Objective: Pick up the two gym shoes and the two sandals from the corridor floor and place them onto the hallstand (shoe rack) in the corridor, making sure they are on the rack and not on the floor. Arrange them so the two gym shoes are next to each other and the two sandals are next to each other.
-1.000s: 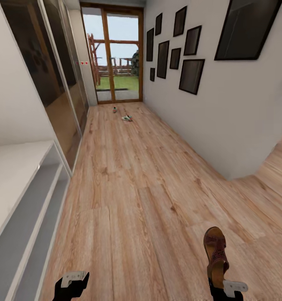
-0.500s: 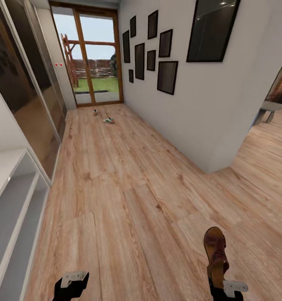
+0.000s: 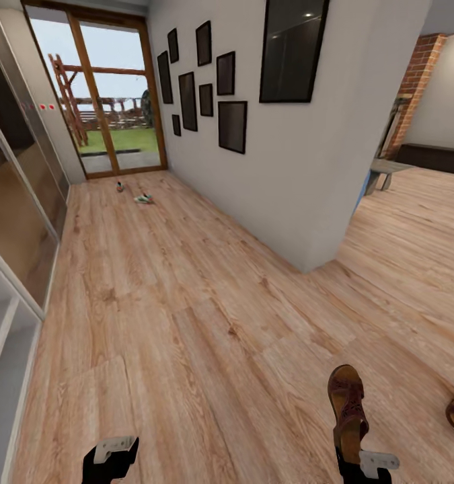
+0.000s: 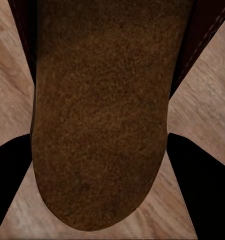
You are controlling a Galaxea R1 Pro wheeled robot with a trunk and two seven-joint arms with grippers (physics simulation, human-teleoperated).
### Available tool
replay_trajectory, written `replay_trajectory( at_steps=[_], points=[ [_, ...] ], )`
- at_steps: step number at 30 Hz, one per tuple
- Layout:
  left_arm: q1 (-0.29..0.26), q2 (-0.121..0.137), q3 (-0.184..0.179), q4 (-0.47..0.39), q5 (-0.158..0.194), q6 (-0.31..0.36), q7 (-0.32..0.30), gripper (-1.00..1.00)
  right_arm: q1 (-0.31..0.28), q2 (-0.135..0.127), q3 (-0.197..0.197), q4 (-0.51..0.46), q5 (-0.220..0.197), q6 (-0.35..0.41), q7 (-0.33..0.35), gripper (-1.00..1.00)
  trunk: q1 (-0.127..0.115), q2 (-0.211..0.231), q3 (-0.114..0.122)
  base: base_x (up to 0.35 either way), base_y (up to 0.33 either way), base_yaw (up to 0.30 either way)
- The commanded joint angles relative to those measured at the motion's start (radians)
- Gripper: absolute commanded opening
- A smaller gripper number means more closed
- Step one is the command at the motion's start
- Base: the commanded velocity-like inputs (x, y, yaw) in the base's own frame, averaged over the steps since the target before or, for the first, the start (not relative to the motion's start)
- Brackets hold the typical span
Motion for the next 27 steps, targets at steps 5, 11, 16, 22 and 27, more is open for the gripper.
replay_trajectory(
  at_steps=[5,11,16,22,27],
  points=[
    [0.001,-0.002,0.006,0.0,-0.002,-0.015,-0.01,1.0,-0.001,0.0,-0.002,0.001,0.0,-0.003,0.0,-1.0,0.0,0.0,0.002,0.227,0.0,-0.292],
    [0.001,-0.002,0.006,0.0,-0.003,-0.017,-0.01,1.0,-0.001,0.0,-0.002,0.001,0.0,-0.003,0.0,-1.0,0.0,0.0,0.006,0.321,0.0,-0.292],
    [0.001,-0.003,0.005,0.0,-0.003,-0.018,-0.01,1.0,-0.001,0.0,-0.002,0.001,0.0,-0.003,0.0,-1.0,0.0,0.0,0.009,0.336,0.0,-0.292],
    [0.001,-0.003,0.006,0.0,-0.003,-0.019,-0.01,1.0,-0.001,0.0,-0.002,0.001,0.0,-0.003,0.0,-1.0,0.0,0.0,0.012,0.338,0.0,-0.292],
    [0.001,-0.003,0.006,0.0,-0.003,-0.019,-0.01,1.0,-0.001,0.0,-0.002,0.001,0.0,-0.003,0.0,-1.0,0.0,0.0,0.015,0.338,0.0,-0.292]
  ],
)
